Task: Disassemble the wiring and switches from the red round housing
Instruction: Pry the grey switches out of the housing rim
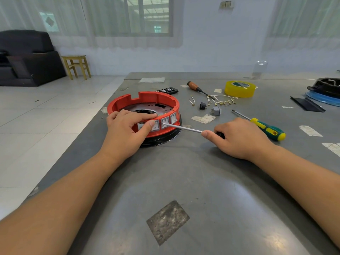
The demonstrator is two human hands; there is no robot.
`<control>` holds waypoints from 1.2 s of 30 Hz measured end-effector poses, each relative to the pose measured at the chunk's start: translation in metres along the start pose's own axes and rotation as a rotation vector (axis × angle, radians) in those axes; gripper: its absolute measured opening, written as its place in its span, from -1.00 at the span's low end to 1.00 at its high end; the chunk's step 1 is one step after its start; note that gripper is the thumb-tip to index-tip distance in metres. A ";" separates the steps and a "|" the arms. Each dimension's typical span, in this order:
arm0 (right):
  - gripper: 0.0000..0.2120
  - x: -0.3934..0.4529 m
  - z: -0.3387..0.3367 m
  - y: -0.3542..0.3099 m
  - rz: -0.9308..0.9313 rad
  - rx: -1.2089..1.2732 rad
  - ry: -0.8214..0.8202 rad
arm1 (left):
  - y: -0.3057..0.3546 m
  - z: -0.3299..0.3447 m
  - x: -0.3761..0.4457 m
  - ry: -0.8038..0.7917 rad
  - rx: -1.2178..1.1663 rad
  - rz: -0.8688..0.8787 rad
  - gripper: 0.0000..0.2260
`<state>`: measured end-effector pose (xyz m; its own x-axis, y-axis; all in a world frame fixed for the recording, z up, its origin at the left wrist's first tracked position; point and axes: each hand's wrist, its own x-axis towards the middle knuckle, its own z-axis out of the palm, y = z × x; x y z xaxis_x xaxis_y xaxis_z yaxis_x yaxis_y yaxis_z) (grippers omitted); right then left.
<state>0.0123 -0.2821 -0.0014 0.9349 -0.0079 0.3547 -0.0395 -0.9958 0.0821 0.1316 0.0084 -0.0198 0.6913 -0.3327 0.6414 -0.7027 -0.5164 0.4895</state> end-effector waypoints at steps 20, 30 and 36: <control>-0.41 0.000 -0.024 -0.008 0.181 0.647 -0.621 | 0.003 0.000 0.000 0.014 -0.013 -0.011 -0.80; -0.45 0.005 -0.018 -0.009 0.036 0.109 -0.251 | 0.004 0.002 0.000 0.012 0.015 -0.001 -0.80; -0.44 0.008 -0.009 -0.007 -0.071 -0.151 0.046 | 0.006 0.000 0.000 -0.001 0.026 -0.007 -0.79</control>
<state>0.0169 -0.2742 0.0087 0.9204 0.0695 0.3849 -0.0297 -0.9688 0.2460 0.1275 0.0052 -0.0164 0.6964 -0.3298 0.6374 -0.6932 -0.5389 0.4786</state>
